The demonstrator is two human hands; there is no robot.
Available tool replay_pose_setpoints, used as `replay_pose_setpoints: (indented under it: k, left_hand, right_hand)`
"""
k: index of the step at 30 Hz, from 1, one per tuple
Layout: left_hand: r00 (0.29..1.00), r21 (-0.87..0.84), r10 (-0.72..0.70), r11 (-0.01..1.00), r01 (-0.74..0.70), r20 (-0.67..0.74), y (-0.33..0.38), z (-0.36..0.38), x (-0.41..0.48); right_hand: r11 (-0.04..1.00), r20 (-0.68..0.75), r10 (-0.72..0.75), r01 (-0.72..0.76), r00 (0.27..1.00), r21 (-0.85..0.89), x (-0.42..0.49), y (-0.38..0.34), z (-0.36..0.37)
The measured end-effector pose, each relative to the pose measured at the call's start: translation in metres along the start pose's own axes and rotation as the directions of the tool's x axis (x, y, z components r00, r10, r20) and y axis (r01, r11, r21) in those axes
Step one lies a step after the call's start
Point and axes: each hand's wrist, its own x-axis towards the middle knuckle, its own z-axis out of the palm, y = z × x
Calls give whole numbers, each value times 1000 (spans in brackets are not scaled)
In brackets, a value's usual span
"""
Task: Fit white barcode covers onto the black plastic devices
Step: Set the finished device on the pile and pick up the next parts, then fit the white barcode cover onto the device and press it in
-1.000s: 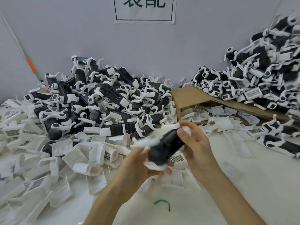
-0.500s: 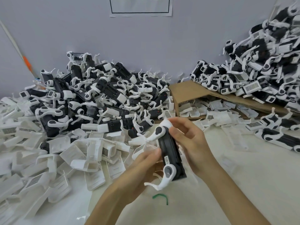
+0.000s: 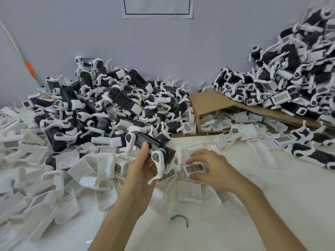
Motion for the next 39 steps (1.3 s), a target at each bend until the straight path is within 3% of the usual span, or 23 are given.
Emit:
replay_pose_setpoints:
  k: [5, 8, 11, 14, 18, 24, 30, 35, 39]
  left_hand:
    - [995, 7, 20, 1000, -19, -93, 1, 7, -3]
    - [996, 1, 48, 999, -48, -74, 2, 9, -6]
    - [997, 80, 55, 995, -51, -60, -1, 7, -4]
    - [997, 138, 40, 990, -30, -67, -6, 3, -1]
    - [998, 225, 45, 974, -34, -43, -10, -2, 2]
    - [994, 286, 81, 953, -100, 76, -6, 2, -3]
    - [983, 363, 36, 926, -101, 182, -6, 1, -4]
    - [971, 442, -27, 893, -82, 236, -8, 0, -4]
    - [957, 480, -59, 873, -88, 283, -5, -4, -4]
  right_hand:
    - [998, -64, -21, 17, 998, -53, 3, 1, 6]
    - [1000, -88, -10, 10, 996, -5, 3, 3, 10]
    - [968, -181, 35, 11, 983, 250, 6, 2, 7]
    - [873, -287, 44, 103, 957, 478, 4, -2, 0]
    - [729, -350, 33, 217, 936, 649, -2, -9, -5]
    - [884, -539, -18, 265, 842, 384, -1, -6, 0]
    - [815, -561, 25, 308, 827, 491, -2, -12, 3]
    - [832, -735, 125, 332, 667, 443, -4, -18, 6]
    - [838, -787, 178, 328, 590, 436, -4, -20, 8]
